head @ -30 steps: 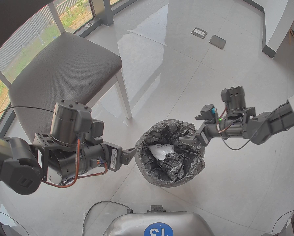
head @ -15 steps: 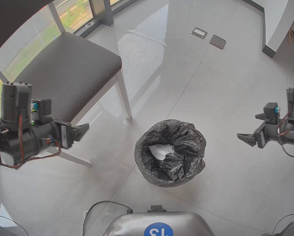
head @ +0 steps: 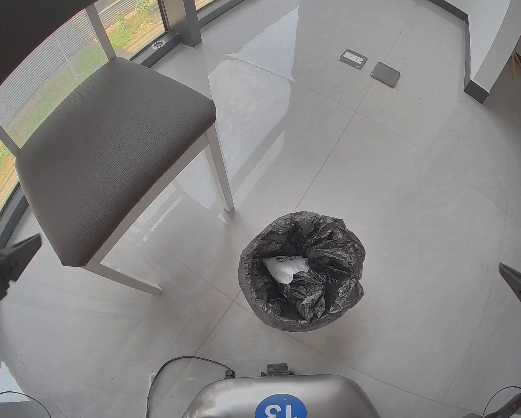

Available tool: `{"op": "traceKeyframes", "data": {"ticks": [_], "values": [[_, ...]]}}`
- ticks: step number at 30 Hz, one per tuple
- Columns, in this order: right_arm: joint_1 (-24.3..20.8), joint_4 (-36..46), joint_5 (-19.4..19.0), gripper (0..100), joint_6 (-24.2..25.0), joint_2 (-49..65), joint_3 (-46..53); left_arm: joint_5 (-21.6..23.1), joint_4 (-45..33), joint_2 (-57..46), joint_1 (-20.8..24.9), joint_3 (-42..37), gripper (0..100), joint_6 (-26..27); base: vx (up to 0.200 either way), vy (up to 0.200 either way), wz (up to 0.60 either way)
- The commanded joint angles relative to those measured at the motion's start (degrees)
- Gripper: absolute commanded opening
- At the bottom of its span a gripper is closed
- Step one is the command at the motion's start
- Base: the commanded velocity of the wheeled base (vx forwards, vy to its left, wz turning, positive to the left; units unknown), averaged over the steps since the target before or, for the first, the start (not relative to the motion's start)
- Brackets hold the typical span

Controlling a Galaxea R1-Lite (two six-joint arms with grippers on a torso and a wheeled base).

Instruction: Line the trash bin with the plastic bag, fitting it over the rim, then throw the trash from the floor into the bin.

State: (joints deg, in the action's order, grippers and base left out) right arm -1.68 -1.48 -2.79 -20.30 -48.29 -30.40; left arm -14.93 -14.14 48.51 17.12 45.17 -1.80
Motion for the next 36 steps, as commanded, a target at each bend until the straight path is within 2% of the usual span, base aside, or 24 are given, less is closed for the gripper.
{"op": "traceKeyframes", "data": {"ticks": [1, 4, 5, 10, 12, 14, 17, 22, 25, 26, 27, 31, 36], "values": [[3.6, 4.6, 0.7, 100, 5.3, 24.4, 9.2, -0.3, -18.5, -25.7, -10.3, 1.1, 100, -0.8, 0.0, 0.0, 0.0], [4.7, 8.3, 0.6, 100, 7.4, 29.8, 9.7, -0.2, -23.8, -30.8, -13.2, 1.5, 100, -1.0, 0.0, 0.0, 0.0], [4.5, 12.7, -0.2, 100, 9.1, 34.6, 9.5, -0.2, -27.5, -35.3, -14.3, 1.1, 100, -1.0, 0.0, 0.0, 0.0], [3.4, 21.7, 0.4, 100, 10.5, 44.9, 9.7, -0.3, -31.5, -45.3, -15.4, -3.6, 100, -1.4, 0.0, 0.0, 0.0], [2.4, 23.3, 1.5, 100, 11.6, 46.7, 9.6, -0.2, -32.8, -47.3, -18.0, -4.5, 100, -2.9, 0.0, 0.0, 0.0], [1.6, 24.3, 1.9, 100, 13.1, 48.0, 9.7, -0.3, -34.8, -47.7, -17.6, -3.9, 100, -5.9, 0.0, 0.0, 0.0], [1.6, 24.6, 3.0, 100, 13.8, 48.2, 10.8, -0.3, -35.4, -48.4, -17.4, -4.6, 100, -7.2, 0.0, 0.0, 0.0], [1.6, 19.8, 3.1, 100, 13.5, 48.2, 16.7, 0.5, -34.5, -48.4, -17.4, -7.5, 100, -8.0, 0.0, 0.0, 0.0], [1.5, 4.1, 3.1, 100, 13.6, 48.2, 27.9, 1.9, -33.1, -48.4, -17.4, -12.1, 100, -8.9, 0.0, 0.0, 0.0], [1.5, -2.6, 2.6, 100, 13.6, 48.2, 30.4, 2.0, -31.9, -48.4, -17.4, -13.3, 100, -8.9, 0.0, 0.0, 0.0], [1.5, -5.1, 2.3, 100, 13.7, 48.2, 30.4, 2.0, -30.4, -48.5, -17.4, -14.8, 100, -8.7, 0.0, 0.0, 0.0], [1.5, -2.1, 2.2, 100, 13.7, 48.2, 30.3, 2.3, -22.1, -48.5, -17.4, -22.2, 100, -7.0, 0.0, 0.0, 0.0], [1.5, -2.5, 2.5, 100, 13.7, 48.2, 30.4, 1.7, -10.0, -48.5, -17.4, -33.0, 100, -1.2, 0.0, 0.0, 0.0]]}}
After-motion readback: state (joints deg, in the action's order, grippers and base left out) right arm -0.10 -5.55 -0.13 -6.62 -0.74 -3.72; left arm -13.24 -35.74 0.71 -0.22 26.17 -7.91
